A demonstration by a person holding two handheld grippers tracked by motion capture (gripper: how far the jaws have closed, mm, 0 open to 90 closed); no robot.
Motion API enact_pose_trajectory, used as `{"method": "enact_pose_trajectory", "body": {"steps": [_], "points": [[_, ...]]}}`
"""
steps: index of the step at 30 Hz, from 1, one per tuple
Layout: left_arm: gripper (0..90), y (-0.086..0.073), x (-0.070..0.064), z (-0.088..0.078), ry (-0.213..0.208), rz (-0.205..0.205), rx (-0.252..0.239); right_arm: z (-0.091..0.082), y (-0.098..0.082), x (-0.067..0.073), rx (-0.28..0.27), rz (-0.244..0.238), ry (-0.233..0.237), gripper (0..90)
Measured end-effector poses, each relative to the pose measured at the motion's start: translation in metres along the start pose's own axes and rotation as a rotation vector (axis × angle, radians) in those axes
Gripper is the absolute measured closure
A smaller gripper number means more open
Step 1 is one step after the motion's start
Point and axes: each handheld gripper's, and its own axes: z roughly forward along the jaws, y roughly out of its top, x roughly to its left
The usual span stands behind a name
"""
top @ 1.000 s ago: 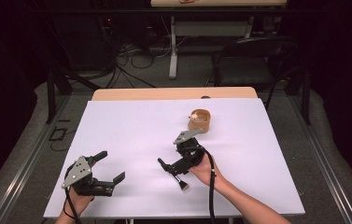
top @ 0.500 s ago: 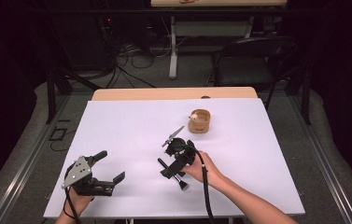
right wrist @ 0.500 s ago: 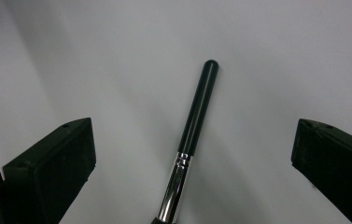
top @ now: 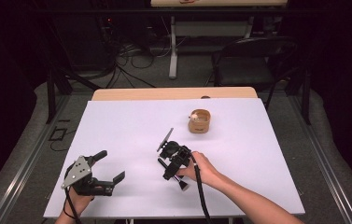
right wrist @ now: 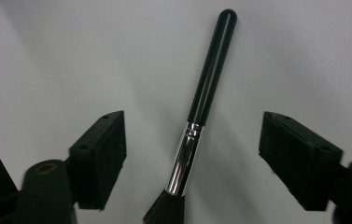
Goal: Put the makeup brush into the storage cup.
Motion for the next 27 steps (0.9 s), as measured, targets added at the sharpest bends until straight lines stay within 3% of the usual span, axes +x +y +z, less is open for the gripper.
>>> {"method": "enact_pose_trajectory", "body": {"steps": [3, 4, 7, 9, 13, 19, 25, 27], "points": [[0.0, 0.0, 0.0, 0.0, 0.001, -0.002, -0.003, 0.004, -0.001, 0.0, 0.039, 0.0, 0.013, 39.3], [0.0, 0.0, 0.0, 0.0, 0.001, -0.003, -0.004, 0.004, -0.001, 0.0, 0.039, 0.0, 0.013, 39.3], [0.0, 0.0, 0.0, 0.0, 0.001, -0.001, -0.002, 0.006, 0.0, 0.002, 0.077, -0.003, 0.021, 55.2], [0.0, 0.0, 0.0, 0.0, 0.002, -0.003, -0.003, 0.007, 0.0, 0.003, 0.081, -0.005, 0.022, 56.8], [0.0, 0.0, 0.0, 0.0, 0.003, -0.002, -0.004, 0.01, 0.0, 0.006, 0.106, -0.005, 0.02, 68.3], [0.0, 0.0, 0.0, 0.0, 0.004, -0.003, -0.005, 0.014, 0.001, 0.008, 0.156, -0.01, -0.017, 71.1], [0.0, 0.0, 0.0, -0.001, 0.003, 0.001, -0.003, 0.018, 0.0, 0.008, 0.18, -0.021, -0.018, 76.0], [0.0, 0.0, 0.0, -0.001, 0.003, 0.0, -0.003, 0.021, -0.001, 0.008, 0.165, -0.033, -0.01, 77.1]]}}
